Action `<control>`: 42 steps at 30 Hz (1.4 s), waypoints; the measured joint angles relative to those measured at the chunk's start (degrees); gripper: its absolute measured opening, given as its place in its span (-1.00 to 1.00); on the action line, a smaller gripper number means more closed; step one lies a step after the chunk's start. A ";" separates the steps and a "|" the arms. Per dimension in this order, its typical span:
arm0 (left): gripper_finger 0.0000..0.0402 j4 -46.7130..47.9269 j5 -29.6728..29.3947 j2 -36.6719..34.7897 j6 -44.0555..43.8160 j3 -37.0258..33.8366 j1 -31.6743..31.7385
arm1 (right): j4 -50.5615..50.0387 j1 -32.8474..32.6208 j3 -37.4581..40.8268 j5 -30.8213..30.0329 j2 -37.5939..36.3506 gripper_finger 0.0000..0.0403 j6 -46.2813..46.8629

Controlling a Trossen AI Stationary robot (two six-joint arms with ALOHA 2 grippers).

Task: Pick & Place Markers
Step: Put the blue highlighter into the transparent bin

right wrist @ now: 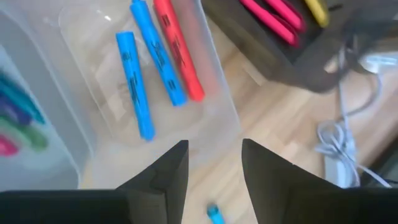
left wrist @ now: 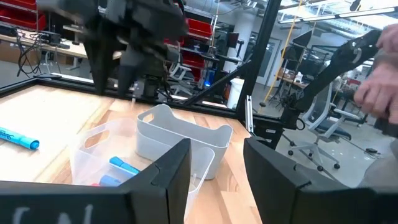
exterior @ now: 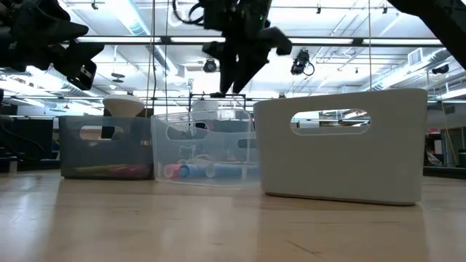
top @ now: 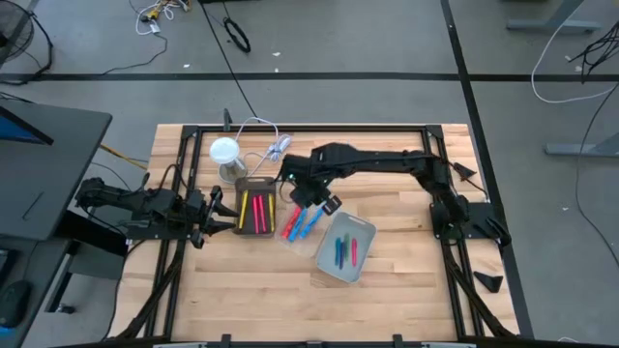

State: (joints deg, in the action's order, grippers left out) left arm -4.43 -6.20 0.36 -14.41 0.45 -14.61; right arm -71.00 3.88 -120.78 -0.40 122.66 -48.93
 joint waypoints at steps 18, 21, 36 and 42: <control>-0.23 0.01 0.00 0.00 0.00 0.00 0.02 | -8.06 7.25 0.01 8.01 -5.53 -0.25 -10.70; -0.23 0.00 0.00 0.00 0.00 0.00 0.00 | -7.23 9.03 0.01 7.97 -5.53 -0.25 -11.48; -0.23 -0.06 0.00 0.00 -0.02 0.00 0.00 | 3.01 19.13 6.38 3.92 -3.90 -0.25 -21.96; -0.23 0.01 0.00 0.00 -0.02 0.00 0.00 | 5.82 24.01 9.99 3.86 -3.83 -0.25 -23.73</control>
State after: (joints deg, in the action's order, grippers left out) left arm -4.42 -6.20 0.36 -14.43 0.45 -14.61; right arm -65.18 27.89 -110.78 3.46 118.83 -72.66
